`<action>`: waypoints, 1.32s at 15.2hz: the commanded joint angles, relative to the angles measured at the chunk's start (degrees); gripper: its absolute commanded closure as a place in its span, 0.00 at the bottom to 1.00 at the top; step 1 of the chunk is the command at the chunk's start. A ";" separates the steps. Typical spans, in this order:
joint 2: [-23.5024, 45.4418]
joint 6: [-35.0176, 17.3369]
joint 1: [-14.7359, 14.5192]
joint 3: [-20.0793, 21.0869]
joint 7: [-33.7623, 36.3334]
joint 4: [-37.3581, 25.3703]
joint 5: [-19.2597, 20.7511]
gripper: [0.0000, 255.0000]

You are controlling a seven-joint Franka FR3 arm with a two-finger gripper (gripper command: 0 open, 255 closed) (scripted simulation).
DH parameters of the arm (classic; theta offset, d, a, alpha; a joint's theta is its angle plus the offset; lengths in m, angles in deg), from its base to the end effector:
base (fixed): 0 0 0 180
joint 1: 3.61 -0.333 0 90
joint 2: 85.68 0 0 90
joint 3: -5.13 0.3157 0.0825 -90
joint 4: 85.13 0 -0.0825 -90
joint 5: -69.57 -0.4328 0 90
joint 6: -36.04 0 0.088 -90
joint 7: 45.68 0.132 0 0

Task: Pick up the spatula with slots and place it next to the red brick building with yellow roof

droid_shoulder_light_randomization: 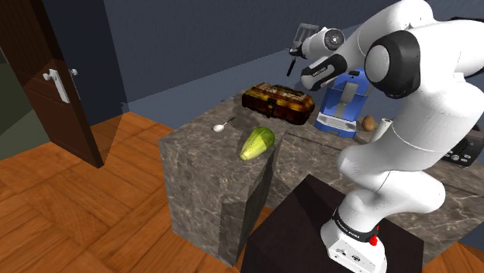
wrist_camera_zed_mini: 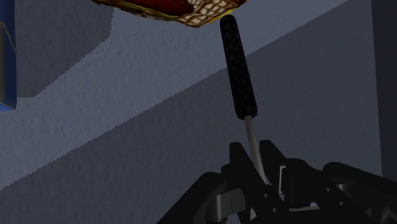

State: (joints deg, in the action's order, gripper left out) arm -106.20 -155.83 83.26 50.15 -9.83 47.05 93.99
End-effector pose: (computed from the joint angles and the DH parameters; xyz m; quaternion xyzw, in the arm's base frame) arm 0.4827 -0.3162 0.5551 0.7530 -0.2842 0.5490 0.2254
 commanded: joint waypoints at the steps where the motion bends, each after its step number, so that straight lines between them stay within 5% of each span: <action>1: 3.68 -0.58 -0.40 -2.57 -1.90 -1.91 1.61 1.00; 5: 10.93 -1.24 -2.09 -7.82 -4.54 -6.38 5.15 1.00; 6: 12.79 -1.22 -3.85 -10.45 -4.64 -7.74 6.63 1.00; 7: 16.19 -0.99 -10.46 -19.04 -1.60 -10.89 12.62 1.00; 9: 16.08 -2.73 0.39 -7.54 -7.36 -9.03 6.02 1.00; 12: 16.49 -5.01 8.28 2.05 -16.73 -6.59 -4.10 1.00; 16: 18.15 -7.86 13.98 10.53 -28.56 -4.21 -16.13 1.00; 20: 21.21 -10.85 15.03 14.86 -40.49 -2.68 -27.31 1.00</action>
State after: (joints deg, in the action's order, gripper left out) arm -85.85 -165.74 98.33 64.20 -47.01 43.91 69.70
